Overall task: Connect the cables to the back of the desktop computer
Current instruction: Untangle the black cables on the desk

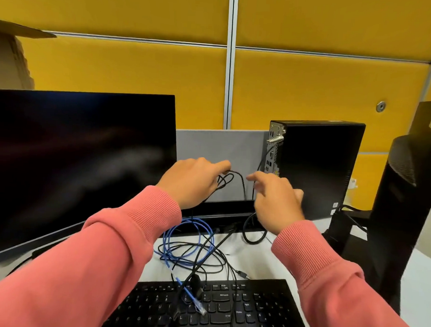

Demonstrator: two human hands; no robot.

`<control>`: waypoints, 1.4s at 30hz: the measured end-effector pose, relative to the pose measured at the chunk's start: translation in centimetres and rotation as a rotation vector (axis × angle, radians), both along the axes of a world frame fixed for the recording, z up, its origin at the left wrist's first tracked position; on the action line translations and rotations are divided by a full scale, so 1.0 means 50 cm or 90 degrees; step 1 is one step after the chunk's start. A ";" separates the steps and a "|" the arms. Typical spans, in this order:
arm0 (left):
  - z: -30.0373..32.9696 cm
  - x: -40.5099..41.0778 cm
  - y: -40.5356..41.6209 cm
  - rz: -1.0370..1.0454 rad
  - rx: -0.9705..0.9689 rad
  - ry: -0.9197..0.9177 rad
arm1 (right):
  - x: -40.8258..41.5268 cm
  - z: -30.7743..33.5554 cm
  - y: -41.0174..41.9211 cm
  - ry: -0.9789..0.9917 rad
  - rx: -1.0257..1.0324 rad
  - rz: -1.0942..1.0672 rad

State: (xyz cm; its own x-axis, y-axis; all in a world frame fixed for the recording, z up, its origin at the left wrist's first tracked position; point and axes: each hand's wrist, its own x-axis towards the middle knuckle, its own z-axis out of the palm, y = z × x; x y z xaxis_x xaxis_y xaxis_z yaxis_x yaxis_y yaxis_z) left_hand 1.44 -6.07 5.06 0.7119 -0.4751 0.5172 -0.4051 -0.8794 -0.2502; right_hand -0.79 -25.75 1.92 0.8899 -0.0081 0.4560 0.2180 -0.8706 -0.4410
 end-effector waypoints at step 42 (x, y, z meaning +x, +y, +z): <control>-0.014 -0.005 0.023 -0.093 -0.360 0.236 | 0.009 0.055 -0.003 -0.034 0.188 0.028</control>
State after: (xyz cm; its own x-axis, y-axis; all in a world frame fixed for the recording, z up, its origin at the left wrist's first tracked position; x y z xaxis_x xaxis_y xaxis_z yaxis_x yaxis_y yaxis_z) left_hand 1.19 -4.91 4.36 0.8386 -0.3088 0.4488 -0.4997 -0.7642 0.4078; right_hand -0.34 -25.88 4.66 0.8671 -0.1091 0.4860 0.2830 -0.6951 -0.6609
